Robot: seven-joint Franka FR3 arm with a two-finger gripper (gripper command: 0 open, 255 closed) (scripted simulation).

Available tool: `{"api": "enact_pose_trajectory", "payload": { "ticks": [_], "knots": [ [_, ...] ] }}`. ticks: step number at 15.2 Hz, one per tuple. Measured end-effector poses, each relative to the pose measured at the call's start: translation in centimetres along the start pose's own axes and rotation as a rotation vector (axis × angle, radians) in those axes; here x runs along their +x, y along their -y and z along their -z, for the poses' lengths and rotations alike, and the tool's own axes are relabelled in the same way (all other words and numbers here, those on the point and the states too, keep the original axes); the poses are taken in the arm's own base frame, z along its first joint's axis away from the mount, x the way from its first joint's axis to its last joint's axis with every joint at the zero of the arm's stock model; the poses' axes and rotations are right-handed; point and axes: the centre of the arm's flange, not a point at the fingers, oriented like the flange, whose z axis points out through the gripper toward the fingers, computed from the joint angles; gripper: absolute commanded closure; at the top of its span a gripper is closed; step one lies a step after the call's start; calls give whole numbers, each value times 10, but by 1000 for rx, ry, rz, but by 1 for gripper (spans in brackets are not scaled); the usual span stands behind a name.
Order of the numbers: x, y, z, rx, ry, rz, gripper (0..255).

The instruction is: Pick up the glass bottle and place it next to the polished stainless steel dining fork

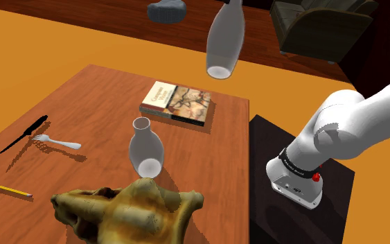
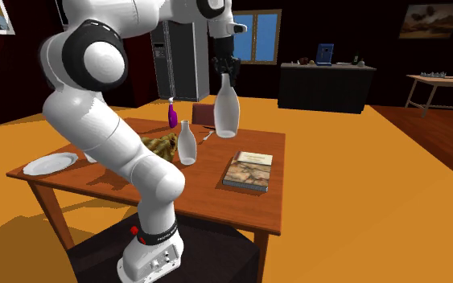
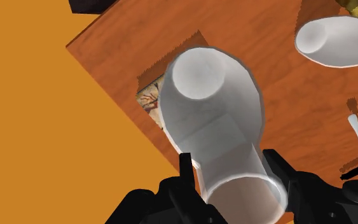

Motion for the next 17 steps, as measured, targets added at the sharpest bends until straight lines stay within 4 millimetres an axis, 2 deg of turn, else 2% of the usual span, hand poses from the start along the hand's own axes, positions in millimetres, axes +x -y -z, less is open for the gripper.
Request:
{"api": "enact_pose_trajectory", "payload": {
  "ticks": [17],
  "knots": [
    [36, 206, -89, -1, 0, 0, 255]
  ]
}}
